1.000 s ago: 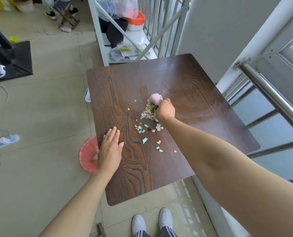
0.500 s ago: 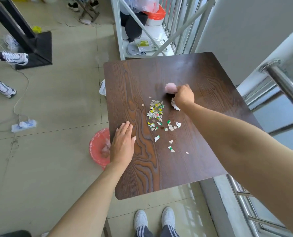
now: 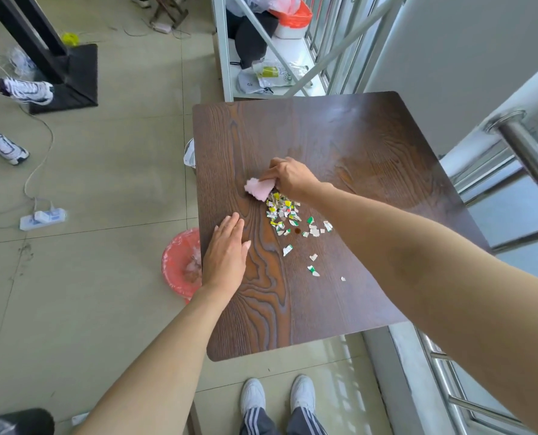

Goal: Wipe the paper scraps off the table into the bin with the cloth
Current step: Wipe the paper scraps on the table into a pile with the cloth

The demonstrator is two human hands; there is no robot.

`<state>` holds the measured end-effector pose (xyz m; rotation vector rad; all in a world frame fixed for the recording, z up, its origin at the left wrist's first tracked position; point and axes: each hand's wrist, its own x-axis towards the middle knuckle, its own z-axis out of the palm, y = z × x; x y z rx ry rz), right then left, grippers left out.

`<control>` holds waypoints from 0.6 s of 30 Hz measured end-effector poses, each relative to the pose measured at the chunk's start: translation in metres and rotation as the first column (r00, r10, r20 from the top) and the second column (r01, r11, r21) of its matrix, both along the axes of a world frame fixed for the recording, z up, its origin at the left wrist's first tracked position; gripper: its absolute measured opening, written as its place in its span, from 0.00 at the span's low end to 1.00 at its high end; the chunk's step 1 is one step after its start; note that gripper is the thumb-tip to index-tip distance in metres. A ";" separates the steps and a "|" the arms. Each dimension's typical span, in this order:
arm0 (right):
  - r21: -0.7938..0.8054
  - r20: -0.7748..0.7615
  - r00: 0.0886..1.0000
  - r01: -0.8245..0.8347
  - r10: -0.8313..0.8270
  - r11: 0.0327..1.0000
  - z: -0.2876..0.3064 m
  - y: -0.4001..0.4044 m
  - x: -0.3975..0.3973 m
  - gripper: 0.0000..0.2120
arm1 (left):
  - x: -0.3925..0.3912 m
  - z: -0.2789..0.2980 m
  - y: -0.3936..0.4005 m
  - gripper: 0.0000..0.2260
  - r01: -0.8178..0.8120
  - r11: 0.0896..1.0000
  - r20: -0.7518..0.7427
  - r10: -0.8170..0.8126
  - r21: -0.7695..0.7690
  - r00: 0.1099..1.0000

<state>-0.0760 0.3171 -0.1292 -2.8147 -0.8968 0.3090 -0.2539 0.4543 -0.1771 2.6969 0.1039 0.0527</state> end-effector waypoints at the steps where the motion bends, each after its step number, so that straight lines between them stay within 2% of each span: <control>1: 0.020 0.019 1.000 -0.008 0.008 1.000 0.004 -0.005 0.000 0.22 | 0.000 0.001 0.000 0.21 0.002 1.000 -0.003 -0.002 0.004 1.000; 3: 0.124 0.039 0.995 0.086 -0.092 0.989 0.012 -0.018 -0.001 0.18 | 0.000 0.003 0.000 0.22 0.004 1.000 -0.009 -0.004 0.009 1.000; 6: 0.232 0.042 0.954 0.279 -0.297 0.932 0.026 -0.054 -0.006 0.19 | 0.001 0.007 0.001 0.22 0.012 1.000 -0.022 -0.012 0.010 1.000; 9: 0.153 0.035 0.892 0.441 -0.451 0.884 0.026 -0.104 -0.024 0.20 | -0.002 0.010 0.000 0.22 0.022 1.000 -0.047 -0.022 0.009 0.999; 12: 0.032 -0.024 0.779 0.627 -0.627 0.778 0.008 -0.140 -0.055 0.22 | -0.011 0.013 -0.001 0.22 0.018 1.000 -0.046 -0.017 0.009 0.999; 15: -0.008 -0.033 0.689 0.725 -0.724 0.689 -0.009 -0.135 -0.081 0.23 | -0.022 0.013 -0.001 0.21 0.006 0.999 -0.031 -0.005 0.034 1.000; 18: 0.000 -0.016 0.649 0.761 -0.760 0.649 -0.013 -0.105 -0.093 0.20 | -0.029 0.013 -0.001 0.21 -0.029 0.998 -0.030 0.031 0.054 0.999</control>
